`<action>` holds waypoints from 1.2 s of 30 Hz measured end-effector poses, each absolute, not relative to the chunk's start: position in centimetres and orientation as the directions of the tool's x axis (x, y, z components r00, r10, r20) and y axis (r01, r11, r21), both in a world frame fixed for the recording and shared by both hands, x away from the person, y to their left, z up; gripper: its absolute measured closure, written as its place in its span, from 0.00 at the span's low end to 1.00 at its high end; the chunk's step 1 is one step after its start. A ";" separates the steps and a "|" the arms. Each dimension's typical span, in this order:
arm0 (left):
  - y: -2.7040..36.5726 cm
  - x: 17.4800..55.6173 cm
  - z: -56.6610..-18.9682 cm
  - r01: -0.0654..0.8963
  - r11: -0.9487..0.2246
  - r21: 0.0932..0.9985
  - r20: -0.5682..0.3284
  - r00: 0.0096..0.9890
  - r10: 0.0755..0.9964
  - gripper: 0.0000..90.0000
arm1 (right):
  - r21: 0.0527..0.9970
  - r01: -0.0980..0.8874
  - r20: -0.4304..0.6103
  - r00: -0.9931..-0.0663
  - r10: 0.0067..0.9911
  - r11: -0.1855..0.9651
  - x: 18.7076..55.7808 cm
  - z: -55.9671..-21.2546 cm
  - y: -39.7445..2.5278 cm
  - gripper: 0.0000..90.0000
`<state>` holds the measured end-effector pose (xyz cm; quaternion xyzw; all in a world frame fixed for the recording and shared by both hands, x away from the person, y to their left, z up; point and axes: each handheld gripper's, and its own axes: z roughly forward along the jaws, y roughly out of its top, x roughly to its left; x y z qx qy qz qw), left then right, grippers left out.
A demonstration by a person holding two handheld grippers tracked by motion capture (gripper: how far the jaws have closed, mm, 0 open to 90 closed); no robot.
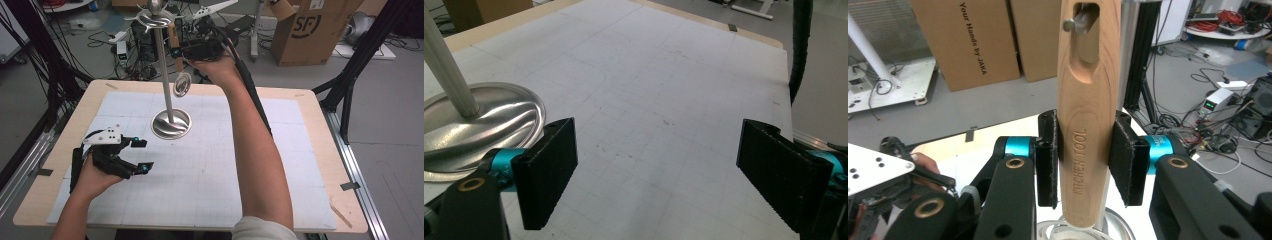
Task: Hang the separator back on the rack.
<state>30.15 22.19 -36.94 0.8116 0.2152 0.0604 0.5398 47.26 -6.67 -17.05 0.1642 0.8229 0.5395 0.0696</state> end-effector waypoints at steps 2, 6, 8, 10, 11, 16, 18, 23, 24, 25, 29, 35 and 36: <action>22.2 30.2 -37.0 0.289 -0.321 0.902 -0.139 0.898 0.417 0.19 | 0.911 0.193 0.063 -0.938 0.341 0.363 47.3 -17.1 -6.7 0.75; 22.2 30.3 -37.1 0.289 -0.327 0.900 -0.139 0.900 0.413 0.19 | 0.914 0.186 0.053 -0.936 0.348 0.361 47.4 -17.2 -6.6 0.72; 22.1 30.2 -37.1 0.289 -0.325 0.901 -0.141 0.902 0.409 0.20 | 0.919 0.186 0.052 -0.931 0.361 0.347 47.4 -17.1 -6.7 0.65; 22.1 30.2 -37.1 0.286 -0.327 0.901 -0.140 0.903 0.406 0.20 | 0.922 0.186 0.053 -0.930 0.363 0.341 47.5 -17.1 -6.8 0.59; 22.1 30.2 -37.1 0.287 -0.329 0.900 -0.139 0.903 0.407 0.20 | 0.919 0.189 0.050 -0.926 0.374 0.345 47.4 -17.1 -6.9 0.59; 22.2 30.2 -37.2 0.296 -0.325 0.898 -0.145 0.898 0.416 0.19 | 0.907 0.184 0.034 -0.928 0.371 0.378 47.0 -17.0 -7.2 0.51; 22.3 30.3 -37.3 0.301 -0.326 0.896 -0.151 0.897 0.415 0.19 | 0.908 0.184 0.033 -0.927 0.374 0.377 46.7 -17.0 -7.6 0.48; 22.3 30.2 -37.4 0.308 -0.321 0.896 -0.159 0.895 0.417 0.17 | 0.912 0.180 0.023 -0.919 0.392 0.368 45.7 -16.7 -8.9 0.43; 22.2 30.2 -37.4 0.308 -0.318 0.897 -0.159 0.894 0.419 0.17 | 0.913 0.176 0.017 -0.918 0.396 0.367 45.5 -16.6 -9.3 0.42; 22.2 30.2 -37.4 0.307 -0.318 0.897 -0.159 0.896 0.415 0.17 | 0.915 0.179 0.019 -0.914 0.405 0.362 45.2 -16.6 -9.7 0.42; 22.0 30.2 -37.6 0.311 -0.320 0.895 -0.162 0.895 0.416 0.17 | 0.918 0.180 0.013 -0.904 0.427 0.354 44.3 -16.5 -11.4 0.39; 22.1 30.1 -37.5 0.310 -0.312 0.898 -0.162 0.893 0.420 0.16 | 0.920 0.187 0.013 -0.893 0.449 0.344 42.7 -17.0 -13.6 0.36; 22.2 30.2 -37.5 0.309 -0.309 0.900 -0.161 0.892 0.422 0.16 | 0.922 0.185 0.012 -0.892 0.451 0.341 42.4 -17.2 -13.9 0.36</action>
